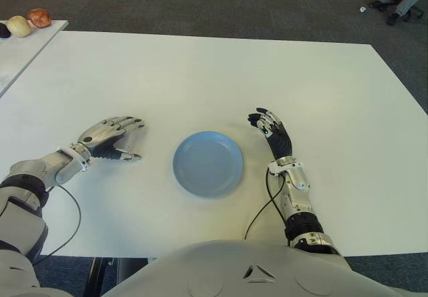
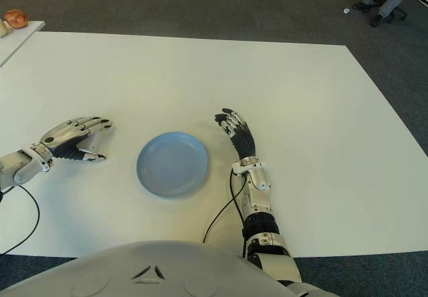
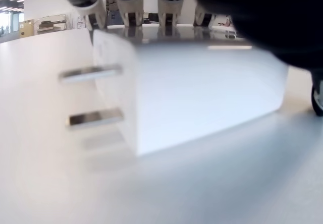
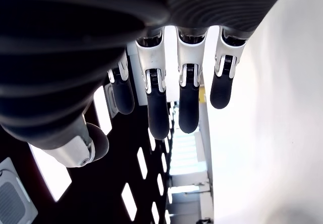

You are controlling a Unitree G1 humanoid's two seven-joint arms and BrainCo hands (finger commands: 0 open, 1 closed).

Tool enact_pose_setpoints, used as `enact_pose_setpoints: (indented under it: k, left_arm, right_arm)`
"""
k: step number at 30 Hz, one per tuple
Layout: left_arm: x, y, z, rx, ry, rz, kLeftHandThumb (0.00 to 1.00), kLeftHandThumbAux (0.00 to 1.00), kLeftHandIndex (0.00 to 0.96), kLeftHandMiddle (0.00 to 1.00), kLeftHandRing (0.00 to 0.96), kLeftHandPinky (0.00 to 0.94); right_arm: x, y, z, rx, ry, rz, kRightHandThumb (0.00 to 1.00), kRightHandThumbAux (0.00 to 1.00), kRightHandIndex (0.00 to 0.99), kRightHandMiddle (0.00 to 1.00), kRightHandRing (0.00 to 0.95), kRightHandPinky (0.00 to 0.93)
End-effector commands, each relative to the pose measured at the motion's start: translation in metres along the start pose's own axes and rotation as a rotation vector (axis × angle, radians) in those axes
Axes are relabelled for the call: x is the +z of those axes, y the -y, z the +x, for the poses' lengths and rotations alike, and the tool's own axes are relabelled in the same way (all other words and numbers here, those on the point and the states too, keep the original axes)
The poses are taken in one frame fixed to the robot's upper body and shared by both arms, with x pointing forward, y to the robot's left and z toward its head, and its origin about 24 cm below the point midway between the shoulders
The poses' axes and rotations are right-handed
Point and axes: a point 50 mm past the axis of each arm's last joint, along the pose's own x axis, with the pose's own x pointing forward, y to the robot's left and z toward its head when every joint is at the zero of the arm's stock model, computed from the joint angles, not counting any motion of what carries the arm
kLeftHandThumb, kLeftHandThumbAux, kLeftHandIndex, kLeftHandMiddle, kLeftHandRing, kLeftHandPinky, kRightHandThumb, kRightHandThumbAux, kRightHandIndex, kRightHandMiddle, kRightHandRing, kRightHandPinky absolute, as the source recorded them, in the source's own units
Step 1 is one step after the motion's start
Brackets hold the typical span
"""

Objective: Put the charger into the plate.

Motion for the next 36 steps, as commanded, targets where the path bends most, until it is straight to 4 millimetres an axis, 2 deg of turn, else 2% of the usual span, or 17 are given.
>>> enact_pose_setpoints:
  k: [1, 13, 29, 36]
  left_arm:
    - [-0.001, -0.002, 0.003, -0.051, 0.011, 0.028, 0.266, 0.259, 0.000, 0.000, 0.000, 0.014]
    - [-0.009, -0.010, 0.004, -0.083, -0.019, 0.055, 0.290, 0.255, 0.000, 0.000, 0.000, 0.043]
    - [-0.022, -0.014, -0.004, -0.124, -0.067, 0.081, 0.329, 0.235, 0.000, 0.000, 0.000, 0.139]
    - [-0.024, -0.014, -0.008, -0.100, -0.071, 0.079, 0.341, 0.225, 0.000, 0.000, 0.003, 0.132]
  right_arm:
    - [-0.026, 0.005, -0.027, -0.054, -0.135, 0.052, 0.000, 0.588, 0.213, 0.345, 0.292, 0.241]
    - [-0.025, 0.005, -0.028, -0.052, -0.137, 0.051, 0.000, 0.578, 0.213, 0.340, 0.285, 0.229]
    - [-0.025, 0.005, -0.029, -0.056, -0.140, 0.054, 0.000, 0.584, 0.221, 0.346, 0.292, 0.239]
    - [-0.025, 0.005, -0.028, -0.054, -0.143, 0.050, 0.000, 0.584, 0.223, 0.346, 0.289, 0.227]
